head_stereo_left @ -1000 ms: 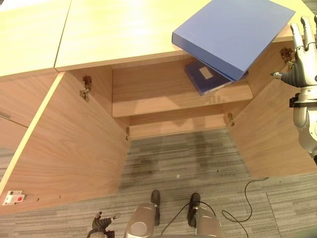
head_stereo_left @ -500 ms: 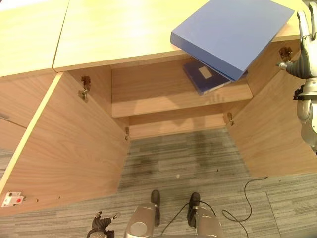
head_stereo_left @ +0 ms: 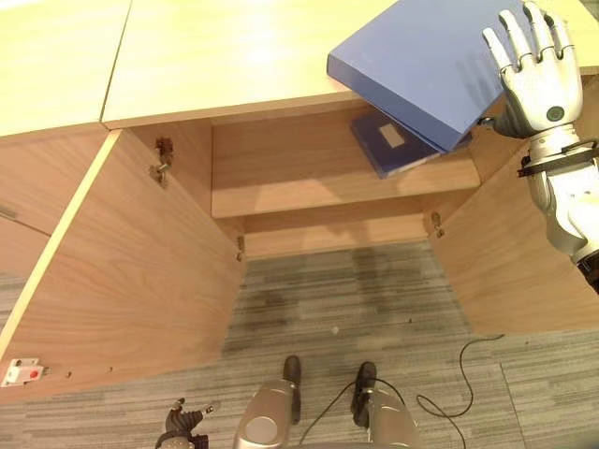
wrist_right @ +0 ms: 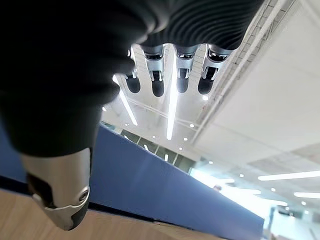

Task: Put the empty folder in the office cabinet

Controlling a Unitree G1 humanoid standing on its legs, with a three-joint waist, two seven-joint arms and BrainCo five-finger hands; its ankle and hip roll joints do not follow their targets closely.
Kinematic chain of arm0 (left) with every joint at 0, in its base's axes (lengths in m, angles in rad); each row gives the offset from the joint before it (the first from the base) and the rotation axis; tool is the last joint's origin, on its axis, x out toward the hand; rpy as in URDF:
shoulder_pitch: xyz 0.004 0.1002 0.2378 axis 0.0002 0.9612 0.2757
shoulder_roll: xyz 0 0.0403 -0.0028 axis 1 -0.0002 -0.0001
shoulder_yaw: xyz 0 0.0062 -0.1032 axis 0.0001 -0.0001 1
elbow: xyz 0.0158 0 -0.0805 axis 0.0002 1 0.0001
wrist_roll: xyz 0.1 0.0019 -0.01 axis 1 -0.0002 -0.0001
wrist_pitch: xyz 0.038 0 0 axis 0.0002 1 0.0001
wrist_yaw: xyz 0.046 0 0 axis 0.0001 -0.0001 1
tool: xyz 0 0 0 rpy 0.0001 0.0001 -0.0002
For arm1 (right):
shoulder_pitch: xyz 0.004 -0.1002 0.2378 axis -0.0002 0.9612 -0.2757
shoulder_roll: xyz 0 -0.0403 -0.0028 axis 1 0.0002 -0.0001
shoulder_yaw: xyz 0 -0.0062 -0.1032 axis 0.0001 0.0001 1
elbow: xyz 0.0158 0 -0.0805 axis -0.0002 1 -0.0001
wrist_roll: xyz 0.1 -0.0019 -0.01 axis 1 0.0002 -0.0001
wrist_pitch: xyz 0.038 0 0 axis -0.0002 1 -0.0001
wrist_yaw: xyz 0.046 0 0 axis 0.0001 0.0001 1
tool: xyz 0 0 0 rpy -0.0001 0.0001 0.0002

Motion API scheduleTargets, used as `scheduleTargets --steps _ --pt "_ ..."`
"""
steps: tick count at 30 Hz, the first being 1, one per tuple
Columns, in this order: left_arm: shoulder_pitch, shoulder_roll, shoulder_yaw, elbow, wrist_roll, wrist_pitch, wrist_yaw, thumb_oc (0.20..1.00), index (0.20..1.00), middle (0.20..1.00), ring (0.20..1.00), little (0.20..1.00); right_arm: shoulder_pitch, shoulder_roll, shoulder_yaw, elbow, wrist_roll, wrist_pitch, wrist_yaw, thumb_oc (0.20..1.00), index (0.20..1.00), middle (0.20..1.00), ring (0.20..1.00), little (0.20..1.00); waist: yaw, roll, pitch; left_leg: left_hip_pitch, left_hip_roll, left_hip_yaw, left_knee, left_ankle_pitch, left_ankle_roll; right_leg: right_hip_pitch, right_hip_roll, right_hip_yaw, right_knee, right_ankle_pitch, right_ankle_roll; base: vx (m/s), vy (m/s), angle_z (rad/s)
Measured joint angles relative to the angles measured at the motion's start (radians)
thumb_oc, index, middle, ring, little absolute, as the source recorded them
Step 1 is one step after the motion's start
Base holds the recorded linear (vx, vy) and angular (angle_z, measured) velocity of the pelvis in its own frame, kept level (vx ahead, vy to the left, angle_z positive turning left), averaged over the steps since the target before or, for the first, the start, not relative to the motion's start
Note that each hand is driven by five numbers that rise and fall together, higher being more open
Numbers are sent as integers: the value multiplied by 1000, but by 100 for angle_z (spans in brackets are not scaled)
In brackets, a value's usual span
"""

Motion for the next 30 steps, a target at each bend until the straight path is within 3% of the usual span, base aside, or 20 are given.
scheduleTargets --steps 3,19,21,22,23,30 --pt "0 0 -1 0 -1 -2 -1 1000 1000 1000 1000 1000 -60 -1 85 64 -6 -1 26 1000 1000 1000 1000 1000 5 -3 2 0 0 0 0 0 0 0 0 0 0 0 0 0 0 0" --pt "-1 6 -1 -1 -6 -8 -5 1000 1000 1000 1000 1000 -77 5 117 96 -38 0 53 1000 1000 1000 1000 1000 12 -13 12 0 0 0 3 0 0 7 1 -2 -16 6 2 0 0 0" --pt "-2 7 -1 -1 -6 -9 -5 1000 1000 1000 1000 1000 -77 5 118 96 -38 0 53 551 551 551 551 551 11 -13 13 0 0 -1 4 0 0 9 1 -3 -18 7 2 0 0 0" --pt "-2 9 -2 -1 -8 -9 -5 1000 1000 1000 1000 1000 -77 8 118 92 -38 1 52 241 241 241 241 241 12 -13 13 0 0 -3 4 0 0 10 1 -4 -19 7 2 0 0 0" --pt "-2 9 -2 -1 -13 -9 -5 1000 1000 1000 1000 1000 -77 10 118 90 -38 0 52 200 200 200 200 200 12 -13 13 0 0 -3 4 0 0 10 1 -5 -19 7 2 0 0 0" --pt "-3 21 -2 -1 -22 -8 -5 1000 1000 1000 1000 1000 -77 17 111 24 -35 -2 31 200 200 200 200 200 12 -12 27 0 1 -4 7 0 0 12 1 -6 -20 8 1 0 0 0"
